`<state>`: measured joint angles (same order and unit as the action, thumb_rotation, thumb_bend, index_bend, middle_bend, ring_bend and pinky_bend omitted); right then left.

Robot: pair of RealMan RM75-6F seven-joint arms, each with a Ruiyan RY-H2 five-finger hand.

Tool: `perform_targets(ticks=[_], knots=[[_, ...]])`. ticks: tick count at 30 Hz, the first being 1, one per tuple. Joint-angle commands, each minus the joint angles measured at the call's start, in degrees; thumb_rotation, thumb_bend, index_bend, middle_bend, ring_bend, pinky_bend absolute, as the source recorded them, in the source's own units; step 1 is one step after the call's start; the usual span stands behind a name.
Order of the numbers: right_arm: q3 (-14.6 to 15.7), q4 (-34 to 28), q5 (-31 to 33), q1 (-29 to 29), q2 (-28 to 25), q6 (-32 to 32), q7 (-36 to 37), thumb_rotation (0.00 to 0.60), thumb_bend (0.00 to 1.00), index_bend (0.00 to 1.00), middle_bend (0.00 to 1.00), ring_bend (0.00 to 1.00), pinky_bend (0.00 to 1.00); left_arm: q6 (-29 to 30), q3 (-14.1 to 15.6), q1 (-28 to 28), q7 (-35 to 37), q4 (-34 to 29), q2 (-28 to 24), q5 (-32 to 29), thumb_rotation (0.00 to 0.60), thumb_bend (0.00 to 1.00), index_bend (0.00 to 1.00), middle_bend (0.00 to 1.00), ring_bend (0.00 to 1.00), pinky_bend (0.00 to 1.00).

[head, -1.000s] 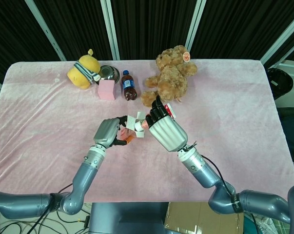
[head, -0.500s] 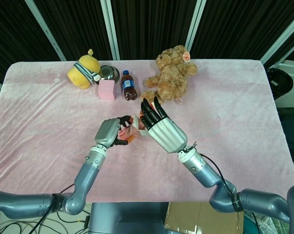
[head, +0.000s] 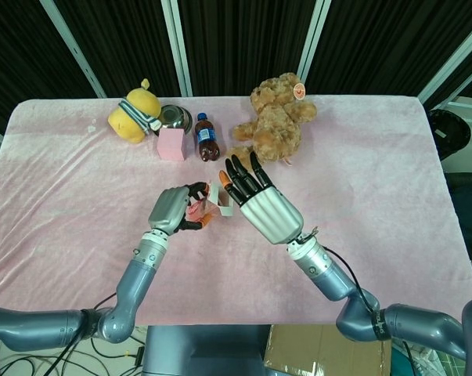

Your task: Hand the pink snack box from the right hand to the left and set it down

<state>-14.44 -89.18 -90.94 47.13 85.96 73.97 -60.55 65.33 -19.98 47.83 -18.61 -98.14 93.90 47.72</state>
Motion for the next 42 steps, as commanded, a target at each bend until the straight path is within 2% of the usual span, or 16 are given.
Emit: perform_targets(ticks=[1,9,11,18,25,32,36,39,42], knots=[[-0.41,-0.14,1.02,-0.48,-0.29,0.0,-1.02,0.6,0.36,0.12,0.09,0.01,0.15,0.1,0.38,0.11,-0.99,0.37,-0.81,0.88,0.6,0.35,0.46,0.45,0.38,0.46],[-1.35,-1.18,3.3,-1.29,-0.66,0.21,-1.87,0.6,0.36,0.12,0.09,0.01,0.15,0.13,3.2,1.01,-8.52,1.71,-3.56,1.51,0.6,0.35,0.45,0.44,0.38,0.46],[-1.64,-1.31,3.79,-1.48,-0.8,0.39,-1.7,0.6,0.36,0.12,0.09,0.01,0.15,0.09,5.24,1.57,-14.09,2.55,-4.77,0.13,0.6,0.35,0.45,0.44,0.38,0.46],[-1.82,-1.57,4.26,-1.6,-0.97,0.42,-1.35,0.6,0.36,0.12,0.09,0.01,0.15,0.52,7.37,3.02,-24.1,1.86,-6.58,-5.93,0.6,0.35,0.45,0.45,0.38,0.46],[-1.48,-1.6,4.52,-1.86,-0.57,0.62,-1.12,0.6,0.36,0.12,0.09,0.01,0.15,0.99,8.53,3.59,-28.5,1.41,-7.51,-10.93,0.6,0.35,0.44,0.43,0.37,0.46],[-1.2,-1.67,4.79,-2.07,-0.03,0.78,-1.19,0.6,0.36,0.12,0.09,0.01,0.15,0.11,9.89,3.51,-28.53,2.14,-7.53,-11.61,0.6,0.28,0.38,0.36,0.3,0.4],[-0.9,-1.66,4.92,-2.29,0.04,0.78,-1.27,0.6,0.36,0.12,0.09,0.01,0.15,-0.41,10.53,3.41,-28.18,2.39,-7.42,-11.43,0.6,0.17,0.24,0.22,0.19,0.3],[-0.71,-1.59,4.96,-2.5,-0.09,0.8,-1.24,0.6,0.36,0.12,0.09,0.01,0.15,-0.37,10.66,3.31,-27.69,2.27,-7.41,-11.0,0.6,0.13,0.17,0.15,0.14,0.25],[-0.62,-1.59,5.11,-2.77,-0.3,0.93,-1.17,0.6,0.36,0.12,0.09,0.01,0.15,-0.17,10.52,3.17,-27.09,1.84,-7.53,-10.72,0.6,0.12,0.14,0.12,0.11,0.22]])
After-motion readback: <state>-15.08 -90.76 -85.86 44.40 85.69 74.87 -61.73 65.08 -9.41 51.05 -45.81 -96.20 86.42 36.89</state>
